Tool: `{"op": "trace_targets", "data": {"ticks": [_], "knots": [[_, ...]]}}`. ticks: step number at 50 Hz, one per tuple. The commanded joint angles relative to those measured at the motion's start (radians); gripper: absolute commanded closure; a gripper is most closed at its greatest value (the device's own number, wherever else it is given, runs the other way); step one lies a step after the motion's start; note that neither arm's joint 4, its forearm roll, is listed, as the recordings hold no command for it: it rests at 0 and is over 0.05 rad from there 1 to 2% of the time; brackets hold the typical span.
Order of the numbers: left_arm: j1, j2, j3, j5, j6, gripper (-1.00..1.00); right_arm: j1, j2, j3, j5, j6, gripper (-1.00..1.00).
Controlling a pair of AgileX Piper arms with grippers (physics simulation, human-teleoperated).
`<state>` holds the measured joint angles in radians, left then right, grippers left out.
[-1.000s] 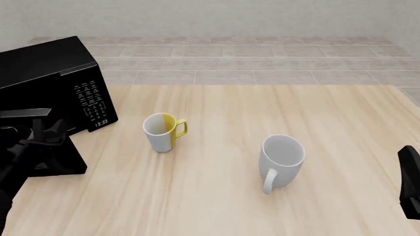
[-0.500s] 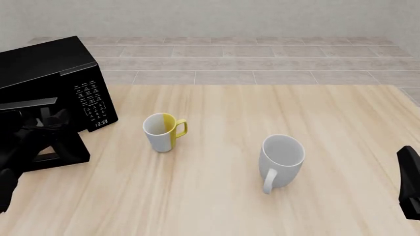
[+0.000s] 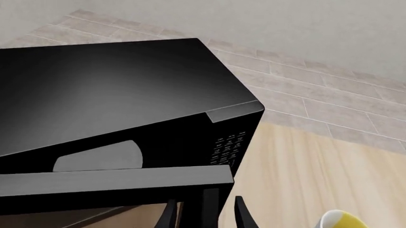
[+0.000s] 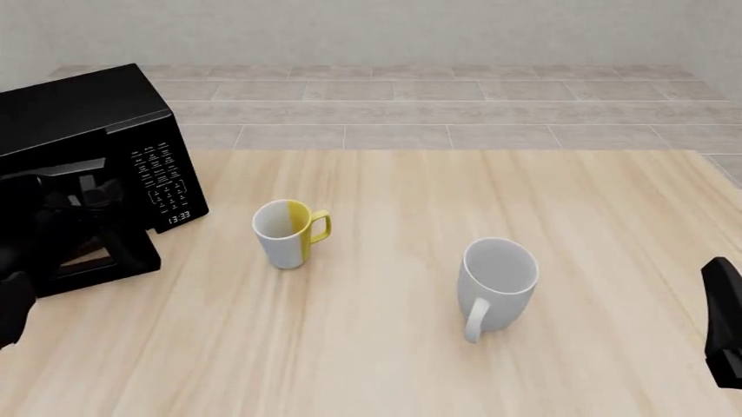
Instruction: Close the microwave.
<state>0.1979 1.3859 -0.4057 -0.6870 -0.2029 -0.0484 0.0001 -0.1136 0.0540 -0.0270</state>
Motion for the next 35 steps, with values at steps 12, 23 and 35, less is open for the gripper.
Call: {"op": "trace_targets", "data": {"ticks": [12,23,35], "knots": [[0.018,0.185,-0.076,0.074,0.002,-1.00,0.000,0.000,-0.001,0.000,-0.002,-1.00],[0.023,0.256,-0.129,0.089,-0.016,-1.00,0.001,0.000,0.004,-0.001,-0.007,-1.00],[0.019,0.307,-0.180,0.114,-0.032,-1.00,-0.009,0.000,-0.002,0.001,-0.005,-1.00]]}}
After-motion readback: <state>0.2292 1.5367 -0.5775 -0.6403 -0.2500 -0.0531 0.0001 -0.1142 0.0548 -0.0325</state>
